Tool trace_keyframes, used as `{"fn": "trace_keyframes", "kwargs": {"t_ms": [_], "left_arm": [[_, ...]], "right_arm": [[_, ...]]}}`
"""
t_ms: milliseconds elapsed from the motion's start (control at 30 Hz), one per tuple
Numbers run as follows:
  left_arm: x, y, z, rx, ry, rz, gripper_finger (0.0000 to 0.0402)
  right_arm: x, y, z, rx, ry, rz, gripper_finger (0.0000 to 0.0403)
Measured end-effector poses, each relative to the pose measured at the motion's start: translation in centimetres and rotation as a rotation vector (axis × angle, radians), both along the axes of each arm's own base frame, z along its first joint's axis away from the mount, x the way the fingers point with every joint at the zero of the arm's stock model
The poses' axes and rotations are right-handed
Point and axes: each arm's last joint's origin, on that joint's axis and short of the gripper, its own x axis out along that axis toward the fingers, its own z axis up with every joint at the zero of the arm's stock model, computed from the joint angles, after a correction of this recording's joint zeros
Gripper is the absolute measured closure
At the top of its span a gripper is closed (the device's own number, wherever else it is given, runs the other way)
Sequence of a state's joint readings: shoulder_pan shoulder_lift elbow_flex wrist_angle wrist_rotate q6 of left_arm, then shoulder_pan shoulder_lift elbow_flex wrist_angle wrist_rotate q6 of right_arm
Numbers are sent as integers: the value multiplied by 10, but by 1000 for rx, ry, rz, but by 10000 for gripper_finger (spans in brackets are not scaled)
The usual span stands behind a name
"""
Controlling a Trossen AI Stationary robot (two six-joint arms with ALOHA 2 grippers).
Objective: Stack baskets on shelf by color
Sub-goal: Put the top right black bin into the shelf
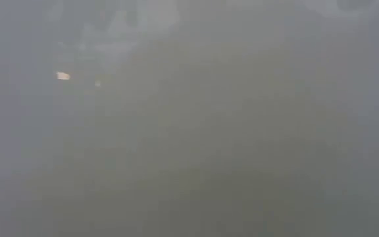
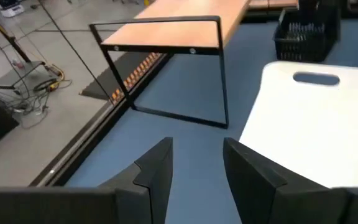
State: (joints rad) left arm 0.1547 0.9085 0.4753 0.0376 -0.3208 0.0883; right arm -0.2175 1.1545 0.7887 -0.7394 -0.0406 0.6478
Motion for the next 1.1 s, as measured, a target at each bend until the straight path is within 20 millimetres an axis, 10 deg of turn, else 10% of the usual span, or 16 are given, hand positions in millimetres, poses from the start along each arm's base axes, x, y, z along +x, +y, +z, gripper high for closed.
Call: {"fn": "trace_keyframes", "kwargs": {"t_ms": [667,1100], "left_arm": [[3,1,11,-11,-56,8,256],[0,2,7,10,-13,77,256]], "right_arm": [[-2,5,-46,-16,11,-164,279],[12,34,-35,31,-175,-67,389]]}}
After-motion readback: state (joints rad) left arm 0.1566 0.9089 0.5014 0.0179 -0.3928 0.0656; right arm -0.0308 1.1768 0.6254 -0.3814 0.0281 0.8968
